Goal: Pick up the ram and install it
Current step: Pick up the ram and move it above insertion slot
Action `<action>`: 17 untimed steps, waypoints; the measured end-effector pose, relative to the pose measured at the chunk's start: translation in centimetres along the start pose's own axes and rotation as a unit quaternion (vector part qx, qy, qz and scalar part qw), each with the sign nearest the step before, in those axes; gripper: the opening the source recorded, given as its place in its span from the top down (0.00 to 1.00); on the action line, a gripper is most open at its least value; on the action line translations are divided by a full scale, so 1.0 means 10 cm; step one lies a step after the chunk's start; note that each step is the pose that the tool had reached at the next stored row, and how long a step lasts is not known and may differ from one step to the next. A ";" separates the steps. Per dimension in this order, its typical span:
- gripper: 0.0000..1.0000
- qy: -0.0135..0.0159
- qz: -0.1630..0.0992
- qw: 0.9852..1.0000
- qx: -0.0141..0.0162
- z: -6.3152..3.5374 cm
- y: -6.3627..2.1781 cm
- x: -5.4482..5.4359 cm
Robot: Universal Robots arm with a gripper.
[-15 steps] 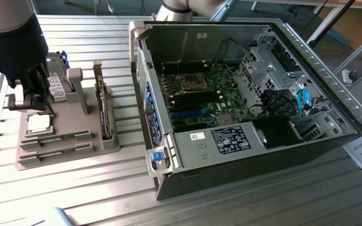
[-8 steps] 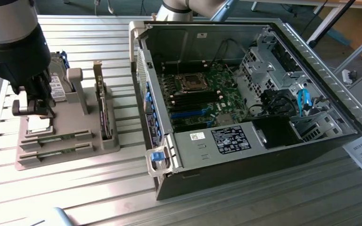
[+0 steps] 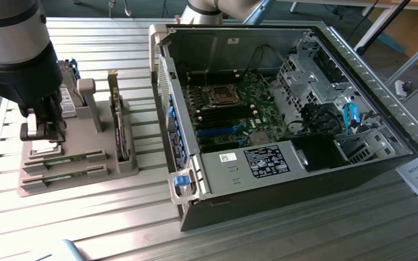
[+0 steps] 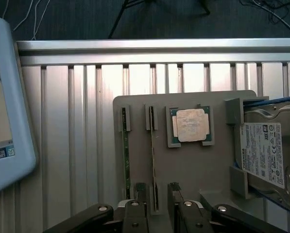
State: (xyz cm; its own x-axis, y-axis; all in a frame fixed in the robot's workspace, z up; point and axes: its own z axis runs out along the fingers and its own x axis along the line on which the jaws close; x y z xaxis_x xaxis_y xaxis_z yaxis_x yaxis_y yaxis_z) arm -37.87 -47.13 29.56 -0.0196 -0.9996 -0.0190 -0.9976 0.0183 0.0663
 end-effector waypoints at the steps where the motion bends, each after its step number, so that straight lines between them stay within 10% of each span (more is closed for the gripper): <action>1: 0.69 0.000 0.000 1.000 0.000 0.016 -0.001 0.00; 17: 0.69 0.000 0.000 1.000 -0.003 0.199 -0.016 0.15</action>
State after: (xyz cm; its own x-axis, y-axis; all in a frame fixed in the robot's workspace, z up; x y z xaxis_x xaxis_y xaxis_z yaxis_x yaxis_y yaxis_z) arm -37.87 -48.63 27.53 -0.0197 -0.9996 -0.0190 -0.9972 0.0183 0.0729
